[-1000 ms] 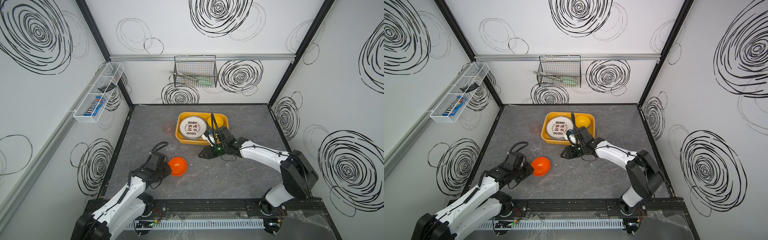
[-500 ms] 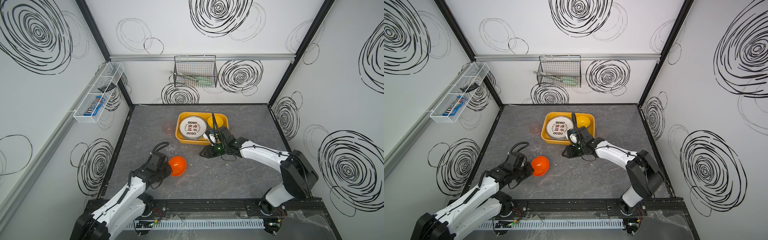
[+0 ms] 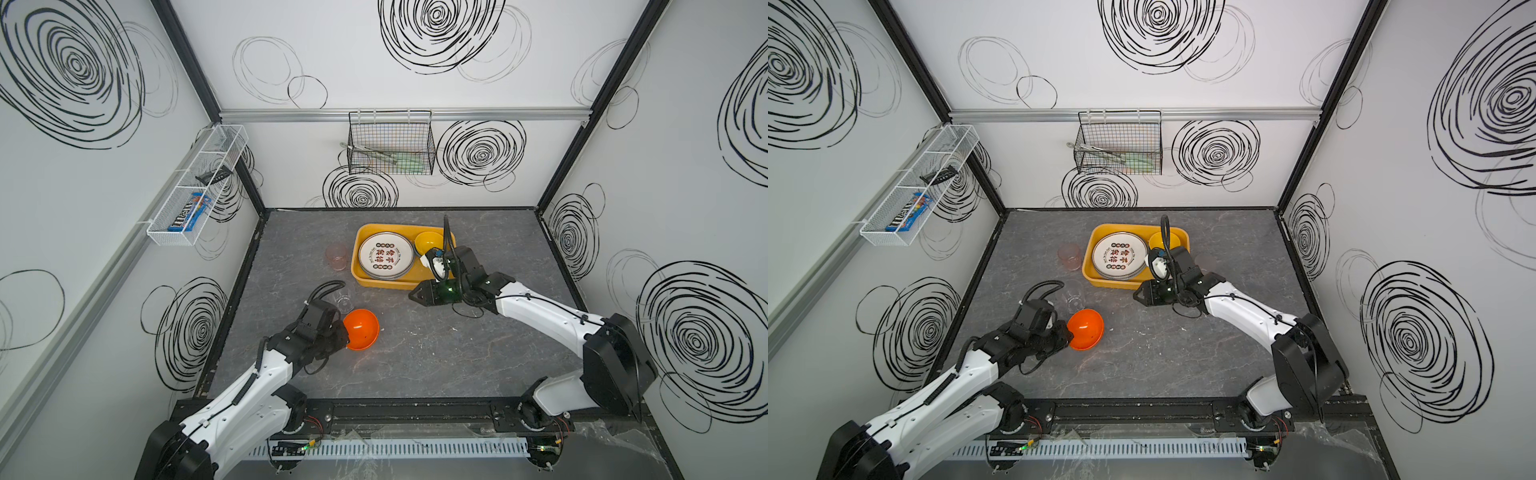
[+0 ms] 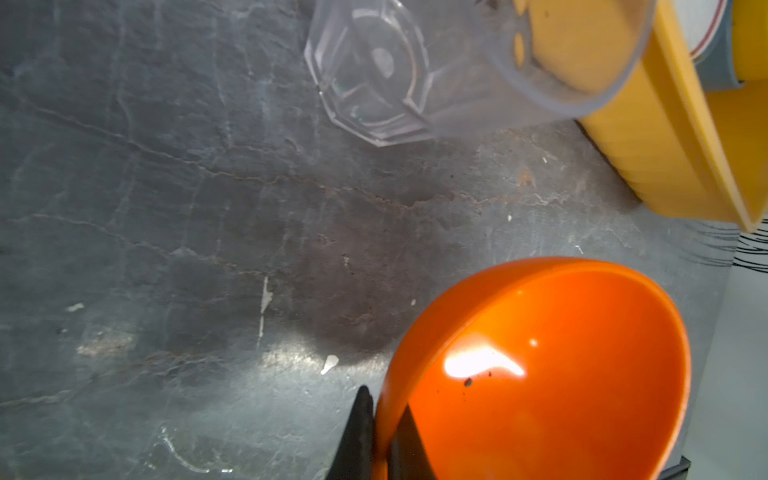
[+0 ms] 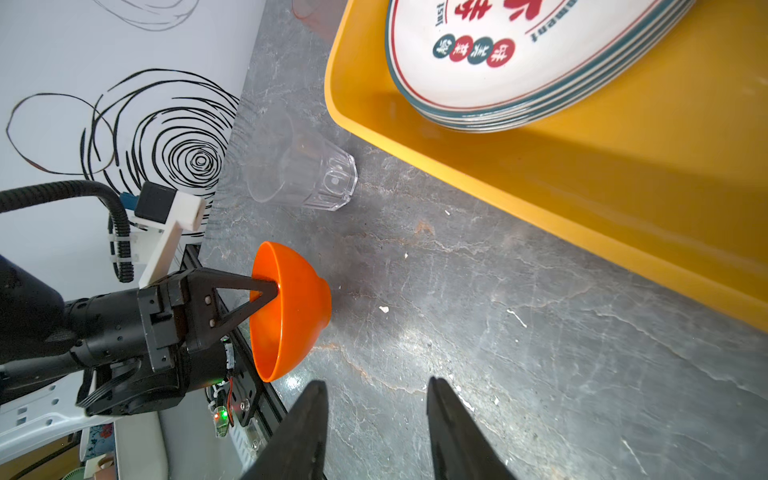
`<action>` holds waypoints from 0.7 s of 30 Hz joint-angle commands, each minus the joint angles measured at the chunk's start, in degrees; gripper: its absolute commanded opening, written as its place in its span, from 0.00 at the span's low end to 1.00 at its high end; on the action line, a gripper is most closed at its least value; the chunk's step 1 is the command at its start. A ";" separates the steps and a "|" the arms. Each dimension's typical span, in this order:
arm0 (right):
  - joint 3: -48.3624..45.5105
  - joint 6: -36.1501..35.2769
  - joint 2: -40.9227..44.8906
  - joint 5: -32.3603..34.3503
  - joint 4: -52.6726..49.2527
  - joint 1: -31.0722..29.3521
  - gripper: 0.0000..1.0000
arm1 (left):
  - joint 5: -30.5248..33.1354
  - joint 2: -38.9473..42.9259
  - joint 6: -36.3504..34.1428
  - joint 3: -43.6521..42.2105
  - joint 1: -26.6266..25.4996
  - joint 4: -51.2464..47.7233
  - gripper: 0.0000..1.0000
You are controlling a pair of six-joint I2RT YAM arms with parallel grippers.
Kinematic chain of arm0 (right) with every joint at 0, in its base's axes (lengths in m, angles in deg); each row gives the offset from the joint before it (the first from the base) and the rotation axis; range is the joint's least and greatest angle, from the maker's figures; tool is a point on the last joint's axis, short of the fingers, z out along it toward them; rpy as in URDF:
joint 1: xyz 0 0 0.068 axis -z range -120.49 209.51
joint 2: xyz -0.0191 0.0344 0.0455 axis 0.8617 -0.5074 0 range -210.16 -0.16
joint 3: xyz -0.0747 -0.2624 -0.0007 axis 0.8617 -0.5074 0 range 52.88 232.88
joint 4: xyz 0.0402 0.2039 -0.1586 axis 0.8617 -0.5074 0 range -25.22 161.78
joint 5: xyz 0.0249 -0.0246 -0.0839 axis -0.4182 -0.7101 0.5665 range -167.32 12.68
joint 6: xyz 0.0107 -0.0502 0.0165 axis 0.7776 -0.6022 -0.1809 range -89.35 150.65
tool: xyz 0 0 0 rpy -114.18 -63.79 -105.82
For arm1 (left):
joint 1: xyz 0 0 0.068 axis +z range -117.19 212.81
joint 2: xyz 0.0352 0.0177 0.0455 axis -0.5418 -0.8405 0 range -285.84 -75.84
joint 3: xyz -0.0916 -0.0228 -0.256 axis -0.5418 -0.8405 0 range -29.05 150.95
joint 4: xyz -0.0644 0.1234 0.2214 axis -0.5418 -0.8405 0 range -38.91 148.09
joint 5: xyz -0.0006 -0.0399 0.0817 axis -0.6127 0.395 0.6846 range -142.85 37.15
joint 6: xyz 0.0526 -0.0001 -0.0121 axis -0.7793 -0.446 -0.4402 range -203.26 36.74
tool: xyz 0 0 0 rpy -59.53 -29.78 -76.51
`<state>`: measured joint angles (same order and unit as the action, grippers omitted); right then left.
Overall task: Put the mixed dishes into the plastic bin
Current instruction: 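Lift the orange bowl with the left gripper while the right gripper grasps its rim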
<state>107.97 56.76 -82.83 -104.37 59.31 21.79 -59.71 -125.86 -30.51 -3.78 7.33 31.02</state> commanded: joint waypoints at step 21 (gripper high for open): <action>5.48 2.81 2.20 1.05 -5.02 -2.16 0.49 | 3.52 -11.24 -5.11 18.03 -6.18 1.06 0.06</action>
<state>111.07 58.94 -81.56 -103.89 55.64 20.42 -57.30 -136.06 -34.22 11.26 2.00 30.80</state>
